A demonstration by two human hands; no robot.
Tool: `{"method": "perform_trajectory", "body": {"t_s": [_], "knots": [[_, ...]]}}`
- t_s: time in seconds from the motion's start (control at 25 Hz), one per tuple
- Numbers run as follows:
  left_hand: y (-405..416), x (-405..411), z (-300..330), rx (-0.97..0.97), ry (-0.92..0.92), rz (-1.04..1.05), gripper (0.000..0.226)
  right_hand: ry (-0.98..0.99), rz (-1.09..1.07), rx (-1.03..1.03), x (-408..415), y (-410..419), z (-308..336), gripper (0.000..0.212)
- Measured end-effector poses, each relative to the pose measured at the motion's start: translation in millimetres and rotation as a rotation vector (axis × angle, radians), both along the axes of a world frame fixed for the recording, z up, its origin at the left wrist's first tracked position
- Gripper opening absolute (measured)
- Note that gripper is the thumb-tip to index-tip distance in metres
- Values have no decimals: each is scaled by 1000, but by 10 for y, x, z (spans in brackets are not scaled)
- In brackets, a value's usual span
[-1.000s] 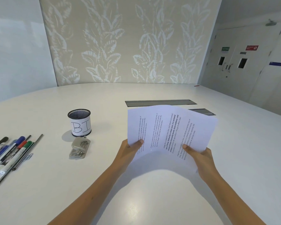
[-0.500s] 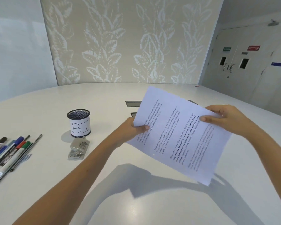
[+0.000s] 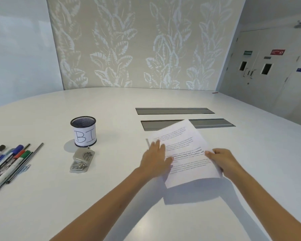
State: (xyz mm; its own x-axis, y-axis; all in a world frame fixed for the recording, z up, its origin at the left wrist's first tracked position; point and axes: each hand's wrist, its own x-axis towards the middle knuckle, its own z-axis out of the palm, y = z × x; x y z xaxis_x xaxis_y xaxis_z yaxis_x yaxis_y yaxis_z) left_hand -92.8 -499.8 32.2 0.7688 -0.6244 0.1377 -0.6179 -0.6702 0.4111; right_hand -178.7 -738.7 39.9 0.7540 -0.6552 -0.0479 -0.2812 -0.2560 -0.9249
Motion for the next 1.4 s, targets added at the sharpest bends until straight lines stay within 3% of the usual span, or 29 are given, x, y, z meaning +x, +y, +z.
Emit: {"method": "perform_trajectory", "body": {"t_s": [0.08,0.16,0.28,0.44,0.56,0.88,1.0,1.16,1.24,1.4], "knots": [[-67,-31,-155,201,72,-20,68,39,-35,-24,86,0,-188,21],[-72,-35,-290,283,112,-22,71,72,-46,-88,147,-4,-310,21],[-69,-18,-404,270,55,-3,70,88,-85,-274,195,18,-392,17],[-138,11,-497,232,11,69,68,117,-94,-455,253,51,-420,36],[-188,10,-560,224,-13,111,70,191,-78,-587,293,49,-465,36],[-199,38,-632,180,-42,135,70,260,-108,-648,312,13,-509,30],[-160,-2,-589,85,-23,112,66,182,-158,-642,272,23,-498,32],[28,-158,-487,-82,-85,61,58,-134,-214,-818,249,170,-480,25],[260,-168,-421,-97,-204,84,56,-288,-140,-961,273,329,-462,23],[1021,44,-268,10,-388,271,52,-405,189,-953,464,941,-354,27]]}}
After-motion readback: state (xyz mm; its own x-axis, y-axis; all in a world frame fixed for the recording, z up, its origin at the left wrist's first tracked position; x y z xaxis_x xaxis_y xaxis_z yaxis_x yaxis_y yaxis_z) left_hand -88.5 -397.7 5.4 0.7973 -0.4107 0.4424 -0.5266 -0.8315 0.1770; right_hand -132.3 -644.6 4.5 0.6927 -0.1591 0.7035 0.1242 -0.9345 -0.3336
